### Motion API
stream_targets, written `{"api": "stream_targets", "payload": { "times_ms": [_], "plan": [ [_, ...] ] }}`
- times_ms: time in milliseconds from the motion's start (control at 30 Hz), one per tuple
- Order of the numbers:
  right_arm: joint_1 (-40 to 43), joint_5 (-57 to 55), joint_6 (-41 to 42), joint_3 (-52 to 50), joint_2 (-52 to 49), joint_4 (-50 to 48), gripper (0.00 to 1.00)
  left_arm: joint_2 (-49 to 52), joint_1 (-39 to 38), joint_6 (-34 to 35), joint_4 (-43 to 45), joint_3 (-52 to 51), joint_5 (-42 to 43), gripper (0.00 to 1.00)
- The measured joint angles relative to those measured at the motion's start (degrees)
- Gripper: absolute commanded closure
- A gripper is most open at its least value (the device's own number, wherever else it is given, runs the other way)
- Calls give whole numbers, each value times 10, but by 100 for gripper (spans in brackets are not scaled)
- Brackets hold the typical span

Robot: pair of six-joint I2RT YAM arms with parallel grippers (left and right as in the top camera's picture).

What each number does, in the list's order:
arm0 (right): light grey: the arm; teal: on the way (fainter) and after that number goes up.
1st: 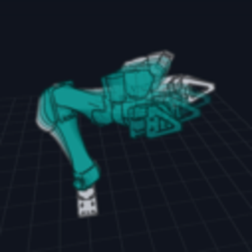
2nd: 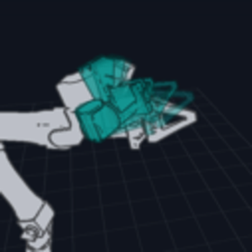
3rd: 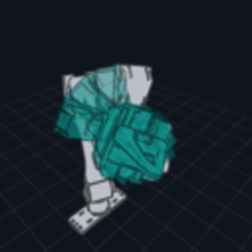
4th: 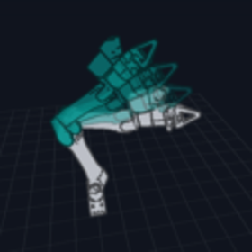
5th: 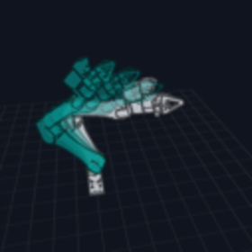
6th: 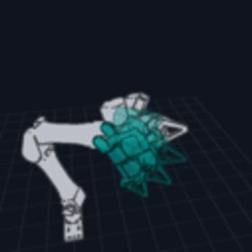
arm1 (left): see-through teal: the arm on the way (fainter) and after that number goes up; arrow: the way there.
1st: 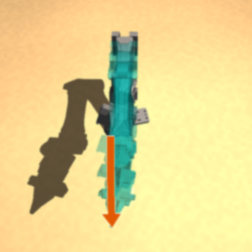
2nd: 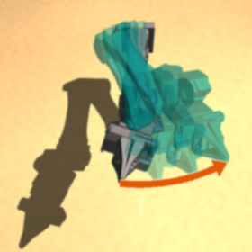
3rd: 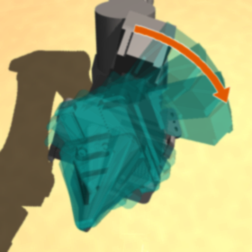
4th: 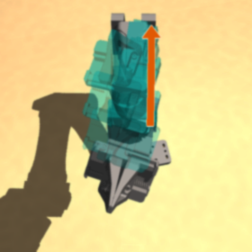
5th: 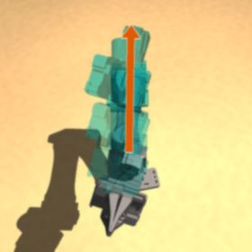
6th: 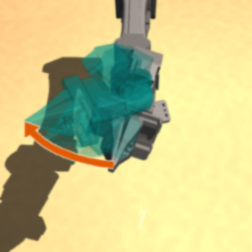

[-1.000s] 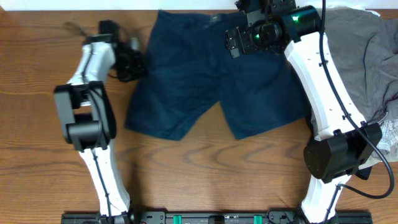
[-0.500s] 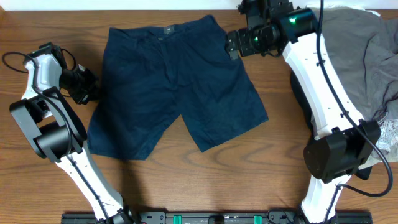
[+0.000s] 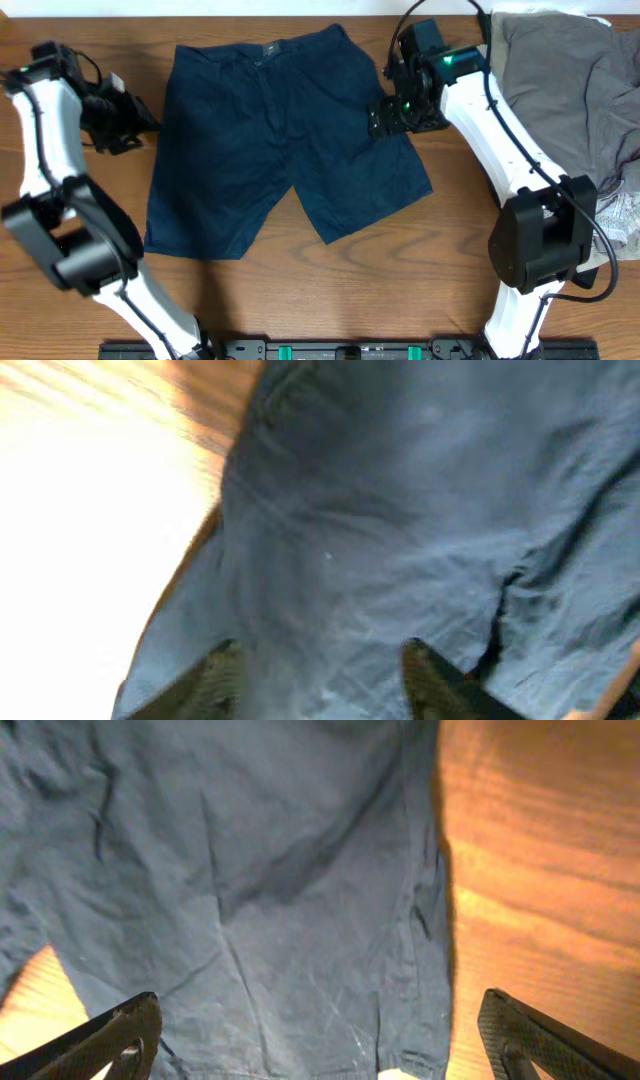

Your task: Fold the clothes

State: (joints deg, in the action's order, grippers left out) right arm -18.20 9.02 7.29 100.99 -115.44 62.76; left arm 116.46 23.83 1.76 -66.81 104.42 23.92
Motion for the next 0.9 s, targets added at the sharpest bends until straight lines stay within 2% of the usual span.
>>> {"api": "stream_targets", "payload": {
  "times_ms": [33,133,167,267,367,567,633,733,900],
  "plan": [
    [1,0,1,-9,0,0,1,-17,0,-1,-1,0,-3,39],
    [2,0,8,-42,0,-6,12,-57,0,-3,-1,0,-8,38],
    [2,-1,13,-56,0,-8,13,-69,0,-3,-1,0,-10,38],
    [3,-12,30,-98,0,-15,5,-97,0,-3,-1,0,-14,37],
    [3,-37,49,-132,0,-18,3,-117,-3,-3,-1,0,-17,36],
    [3,-80,73,-180,0,-58,11,-131,-35,-8,-3,0,-26,36],
    [3,-84,75,-199,0,-83,27,-131,-49,-9,-3,0,-37,36],
    [3,-83,81,-227,0,-115,60,-131,-68,-12,-2,0,-49,36],
    [4,-81,87,-250,0,-137,90,-131,-77,-16,-3,0,-59,36]
  ]
}}
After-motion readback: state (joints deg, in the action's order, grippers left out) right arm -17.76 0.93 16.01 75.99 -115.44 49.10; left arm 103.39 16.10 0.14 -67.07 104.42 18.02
